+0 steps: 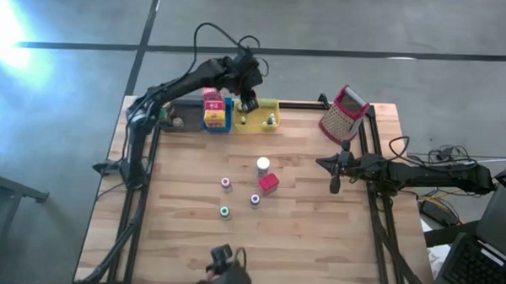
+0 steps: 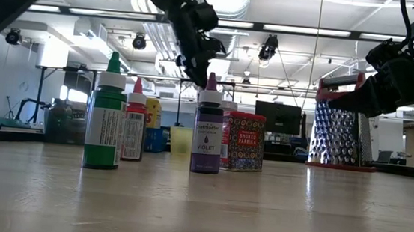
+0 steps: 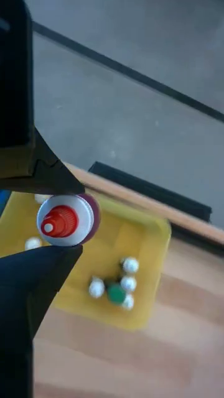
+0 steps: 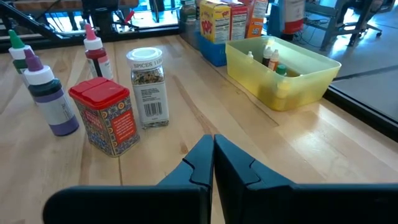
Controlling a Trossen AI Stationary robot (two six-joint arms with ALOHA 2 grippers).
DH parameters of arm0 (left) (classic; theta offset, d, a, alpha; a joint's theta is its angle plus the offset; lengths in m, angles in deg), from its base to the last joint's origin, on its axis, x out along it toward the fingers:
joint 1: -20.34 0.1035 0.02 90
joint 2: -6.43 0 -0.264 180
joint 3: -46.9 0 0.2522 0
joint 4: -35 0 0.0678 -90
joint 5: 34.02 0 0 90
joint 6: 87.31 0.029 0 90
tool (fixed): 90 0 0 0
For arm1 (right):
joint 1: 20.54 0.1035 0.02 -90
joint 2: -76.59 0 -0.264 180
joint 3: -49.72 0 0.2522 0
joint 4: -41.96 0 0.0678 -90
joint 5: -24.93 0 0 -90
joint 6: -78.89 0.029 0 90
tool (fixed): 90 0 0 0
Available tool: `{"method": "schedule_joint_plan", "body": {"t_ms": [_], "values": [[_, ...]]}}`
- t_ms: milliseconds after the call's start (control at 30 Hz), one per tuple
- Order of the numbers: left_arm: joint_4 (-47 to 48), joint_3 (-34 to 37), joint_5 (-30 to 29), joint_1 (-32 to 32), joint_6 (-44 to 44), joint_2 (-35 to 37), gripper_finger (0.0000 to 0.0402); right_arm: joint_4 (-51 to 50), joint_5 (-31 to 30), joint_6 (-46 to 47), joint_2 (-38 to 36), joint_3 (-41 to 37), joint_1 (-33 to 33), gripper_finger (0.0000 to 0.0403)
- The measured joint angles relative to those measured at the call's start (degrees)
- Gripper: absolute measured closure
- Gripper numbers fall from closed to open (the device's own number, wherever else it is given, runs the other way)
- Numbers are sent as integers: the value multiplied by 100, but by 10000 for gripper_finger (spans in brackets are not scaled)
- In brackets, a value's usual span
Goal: Pick & Place Kitchen Items
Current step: Put the red food coloring bottle into the yellow bin
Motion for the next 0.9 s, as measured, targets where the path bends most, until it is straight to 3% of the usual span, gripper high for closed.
{"method": "schedule_joint_plan", "body": {"t_ms": [167, 300, 433, 900], "values": [[780, -1159, 140, 97, -11, -720, 282, 0, 3, -1, 0, 0, 2, 394], [1046, -1616, 415, 64, 26, -1157, 280, 0, 1, -1, 0, 0, 2, 394], [1097, -1591, 712, 77, 17, -1264, 279, 0, 1, -1, 0, 0, 2, 394], [478, -891, 711, 120, -247, -1296, 277, 0, 1, -1, 0, 0, 0, 394]]}}
